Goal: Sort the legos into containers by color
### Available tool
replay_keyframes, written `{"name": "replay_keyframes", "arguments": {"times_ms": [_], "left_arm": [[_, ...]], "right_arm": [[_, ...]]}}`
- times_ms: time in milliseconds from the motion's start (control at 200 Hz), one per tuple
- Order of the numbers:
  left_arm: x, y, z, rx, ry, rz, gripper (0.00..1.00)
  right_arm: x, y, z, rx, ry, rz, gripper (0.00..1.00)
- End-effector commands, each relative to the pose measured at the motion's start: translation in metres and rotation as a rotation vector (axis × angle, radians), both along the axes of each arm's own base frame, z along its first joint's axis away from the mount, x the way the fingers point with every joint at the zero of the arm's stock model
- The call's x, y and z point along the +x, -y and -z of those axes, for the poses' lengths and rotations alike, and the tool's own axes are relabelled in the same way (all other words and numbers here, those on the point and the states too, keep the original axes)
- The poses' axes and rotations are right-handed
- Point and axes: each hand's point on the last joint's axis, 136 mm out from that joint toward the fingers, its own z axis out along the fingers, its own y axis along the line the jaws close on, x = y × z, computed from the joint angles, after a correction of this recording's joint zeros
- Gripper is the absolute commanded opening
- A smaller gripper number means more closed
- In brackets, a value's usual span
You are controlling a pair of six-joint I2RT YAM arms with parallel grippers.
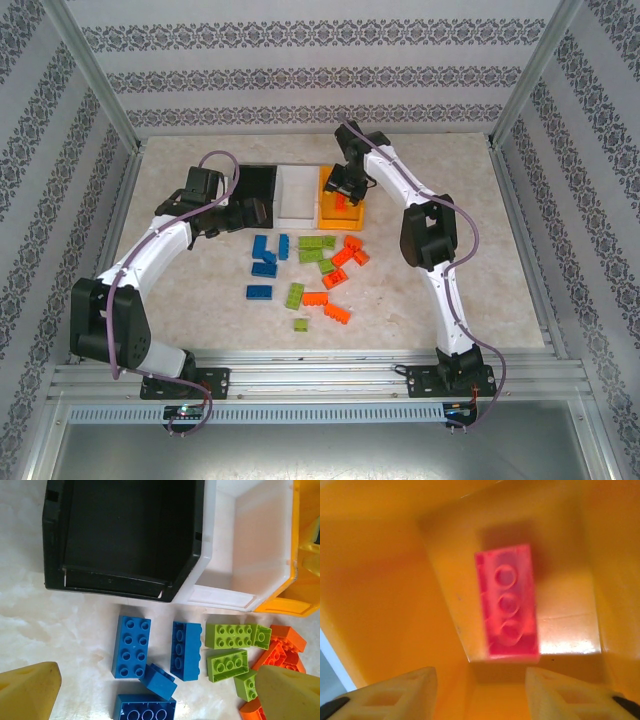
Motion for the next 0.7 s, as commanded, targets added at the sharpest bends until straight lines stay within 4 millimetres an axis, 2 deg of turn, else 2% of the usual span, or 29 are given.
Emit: {"name": "replay_keyframes", "arguments": {"times_ms": [0, 75, 195, 270, 335, 415, 485, 615, 694], "left_arm": [[0.003, 0.0, 0.002, -0.025, -0.009, -0.014, 1.0], [0.005, 0.001, 0.002, -0.027, -0.008, -0.012, 1.0], [0.008, 0.002, 0.001, -0.03, -0.005, -0.009, 1.0], [0.009, 0.003, 0.002, -0.036, -0.007, -0.003, 1.0], [0.011, 0.005, 0.003, -0.043, -0.008, 0.001, 1.0], [0.013, 0.006, 0.005, -0.05, -0.007, 0.003, 1.0], [0.015, 0.008, 0.008, -0.059, -0.01, 0.007, 1.0], [0.02, 0.013, 0.012, -0.082, -0.021, 0.018, 1.0], [0.025, 0.015, 0.012, -0.087, -0.023, 0.025, 1.0]], "right_arm": [[-0.004, 0.006, -0.018, -0.017, 0.019, -0.012, 0.56], [-0.001, 0.001, -0.036, 0.002, 0.068, -0.026, 0.56], [-0.004, -0.008, -0.08, 0.061, 0.173, -0.119, 0.57], [-0.017, -0.007, -0.099, 0.058, 0.216, -0.19, 0.57], [-0.036, 0.005, -0.102, 0.02, 0.209, -0.236, 0.57], [-0.067, 0.021, -0.089, -0.016, 0.153, -0.284, 0.57], [-0.094, 0.033, -0.07, -0.032, 0.091, -0.32, 0.56], [-0.137, 0.037, -0.033, -0.045, 0.004, -0.413, 0.55], [-0.152, 0.039, -0.012, -0.1, -0.027, -0.475, 0.56]]}}
